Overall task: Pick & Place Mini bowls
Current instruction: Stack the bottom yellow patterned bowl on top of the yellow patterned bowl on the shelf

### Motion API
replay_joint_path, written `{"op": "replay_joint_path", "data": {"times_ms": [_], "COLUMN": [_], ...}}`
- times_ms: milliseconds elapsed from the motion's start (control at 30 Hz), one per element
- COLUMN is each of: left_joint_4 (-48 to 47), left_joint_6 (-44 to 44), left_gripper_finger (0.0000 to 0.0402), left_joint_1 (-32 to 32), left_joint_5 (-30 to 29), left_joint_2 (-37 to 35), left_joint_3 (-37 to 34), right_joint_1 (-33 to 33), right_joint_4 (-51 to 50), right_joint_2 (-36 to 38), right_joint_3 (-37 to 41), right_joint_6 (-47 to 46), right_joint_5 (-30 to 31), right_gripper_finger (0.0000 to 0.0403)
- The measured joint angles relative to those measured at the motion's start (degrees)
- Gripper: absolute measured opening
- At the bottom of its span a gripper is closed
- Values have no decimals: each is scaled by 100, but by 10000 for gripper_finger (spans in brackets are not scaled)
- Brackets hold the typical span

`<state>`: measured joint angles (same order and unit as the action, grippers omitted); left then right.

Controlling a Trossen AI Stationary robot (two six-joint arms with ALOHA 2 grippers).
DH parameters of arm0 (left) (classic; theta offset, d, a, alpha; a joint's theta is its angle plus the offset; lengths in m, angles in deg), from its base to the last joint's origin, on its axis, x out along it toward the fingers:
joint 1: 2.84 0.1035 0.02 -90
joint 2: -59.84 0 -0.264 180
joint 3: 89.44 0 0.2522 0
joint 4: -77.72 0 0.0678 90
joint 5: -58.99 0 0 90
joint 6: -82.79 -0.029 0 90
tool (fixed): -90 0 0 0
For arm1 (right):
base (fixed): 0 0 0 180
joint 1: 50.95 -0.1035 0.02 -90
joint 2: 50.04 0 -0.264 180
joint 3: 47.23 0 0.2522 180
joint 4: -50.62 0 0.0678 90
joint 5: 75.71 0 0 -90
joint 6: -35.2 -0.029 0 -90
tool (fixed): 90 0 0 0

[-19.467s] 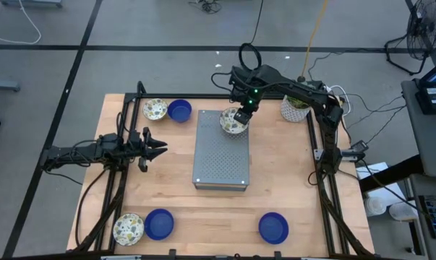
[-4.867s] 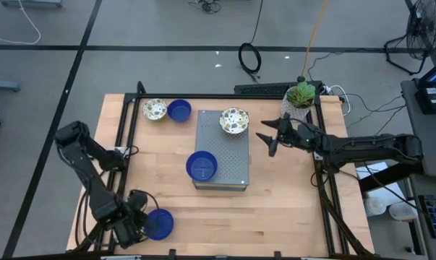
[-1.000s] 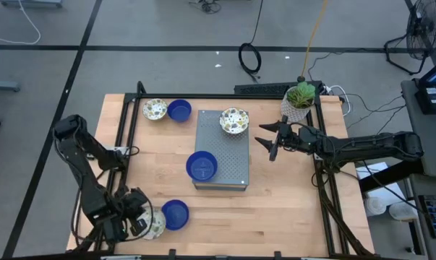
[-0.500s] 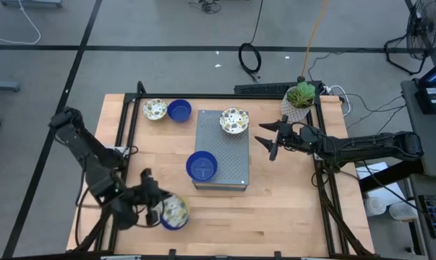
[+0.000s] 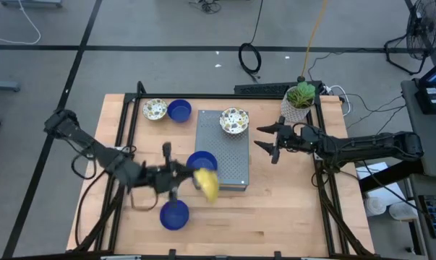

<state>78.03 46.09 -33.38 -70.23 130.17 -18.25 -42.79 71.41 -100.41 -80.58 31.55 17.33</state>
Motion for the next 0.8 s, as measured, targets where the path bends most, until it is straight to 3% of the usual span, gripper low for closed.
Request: {"op": "replay_joint_path", "data": {"times_ms": [167, 367, 467, 633, 800], "left_joint_4": [738, 1348, 1877, 2437, 2581], "left_joint_6": [-977, -1217, -1355, -2039, -2428], "left_gripper_finger": [10, 8, 9, 8, 9], "left_joint_1": [1068, 2430, 2890, 3274, 3293], "left_joint_5": [87, 1385, 1649, 1599, 1002], "left_joint_2": [29, 408, 682, 1081, 1206], "left_joint_3": [0, 0, 2, 56, 390], "right_joint_1": [-2, -88, -219, -341, -341], "right_joint_4": [576, 730, 729, 701, 658], "right_joint_2": [0, -40, -143, -260, -260], "right_joint_3": [0, 0, 0, -2, -2], "right_joint_6": [-98, -165, -141, 139, 634], "right_joint_5": [-781, -904, -904, -870, -320], "right_gripper_finger": [254, 254, 254, 254, 254]}}
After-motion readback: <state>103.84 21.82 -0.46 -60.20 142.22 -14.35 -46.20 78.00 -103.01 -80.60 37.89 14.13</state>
